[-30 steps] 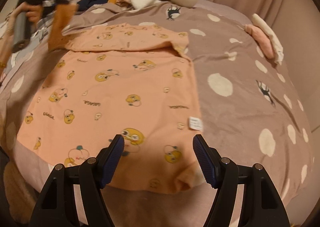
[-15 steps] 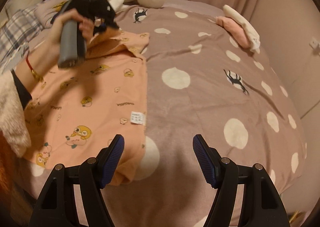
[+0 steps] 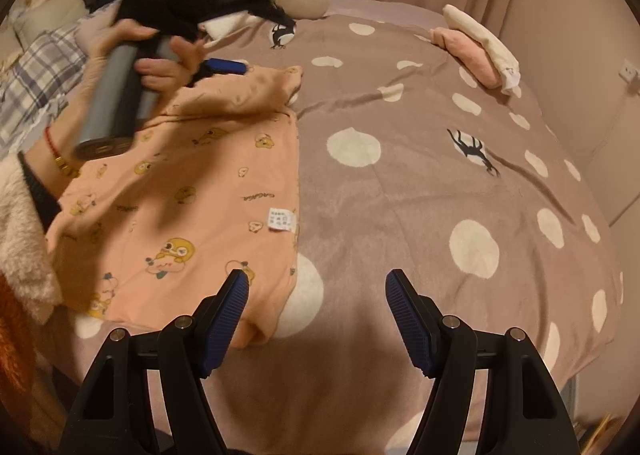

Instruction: Fold small clothes

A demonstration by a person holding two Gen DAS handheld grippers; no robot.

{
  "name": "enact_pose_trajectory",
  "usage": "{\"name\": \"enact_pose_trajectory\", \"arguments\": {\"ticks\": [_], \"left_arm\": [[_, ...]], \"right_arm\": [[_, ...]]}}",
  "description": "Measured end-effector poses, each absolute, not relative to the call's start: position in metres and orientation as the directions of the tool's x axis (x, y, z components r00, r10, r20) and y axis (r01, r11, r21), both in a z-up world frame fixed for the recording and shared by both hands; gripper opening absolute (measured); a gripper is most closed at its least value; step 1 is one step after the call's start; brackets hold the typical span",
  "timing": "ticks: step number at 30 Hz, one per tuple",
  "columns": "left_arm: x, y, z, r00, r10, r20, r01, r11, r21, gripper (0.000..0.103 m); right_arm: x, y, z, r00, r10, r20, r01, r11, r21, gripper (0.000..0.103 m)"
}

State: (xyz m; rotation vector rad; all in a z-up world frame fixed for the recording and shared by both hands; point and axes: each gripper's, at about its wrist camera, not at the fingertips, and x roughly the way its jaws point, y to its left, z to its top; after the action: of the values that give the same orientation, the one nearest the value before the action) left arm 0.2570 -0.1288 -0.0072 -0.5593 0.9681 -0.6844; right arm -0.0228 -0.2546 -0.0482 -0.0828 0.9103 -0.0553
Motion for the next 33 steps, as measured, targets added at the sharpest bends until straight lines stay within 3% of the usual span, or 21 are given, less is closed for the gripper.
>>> {"name": "enact_pose_trajectory", "arguments": {"ticks": [4,9,18,22,27,33], "left_arm": [[0.228,-0.106,0.023,0.519,-0.581,-0.627,0.296,0.810,-0.505,0.103],[0.179,-0.047,0.025,0.593,-0.393,-0.703,0.231,0.919,-0.319,0.102],[0.077,0.082,-0.035,0.610,-0.124,-0.782,-0.028,0.984,-0.178,0.102],[0.046,0.107,-0.068,0.540,-0.149,-0.829,-0.057,0.976,-0.212,0.102],[0.013,0.118,-0.113,0.402,-0.370,-0.837,-0.074,0.898,-0.433,0.102],[0.001,0.094,-0.114,0.436,-0.386,-0.813,-0.029,0.897,-0.442,0.102]], "right_arm": [[-0.033,-0.251,-0.046,0.622,-0.039,-0.782,0.003,0.999,-0.047,0.071],[-0.040,-0.244,-0.047,0.619,-0.010,-0.785,-0.025,0.999,-0.033,0.071],[-0.037,-0.243,-0.057,0.588,0.084,-0.804,-0.046,0.996,0.071,0.071],[-0.021,-0.249,-0.079,0.518,0.105,-0.849,0.006,0.992,0.127,0.071],[-0.013,-0.257,-0.104,0.414,0.212,-0.885,0.080,0.960,0.267,0.071],[-0.014,-0.254,-0.115,0.394,0.352,-0.849,0.101,0.902,0.420,0.071]]}}
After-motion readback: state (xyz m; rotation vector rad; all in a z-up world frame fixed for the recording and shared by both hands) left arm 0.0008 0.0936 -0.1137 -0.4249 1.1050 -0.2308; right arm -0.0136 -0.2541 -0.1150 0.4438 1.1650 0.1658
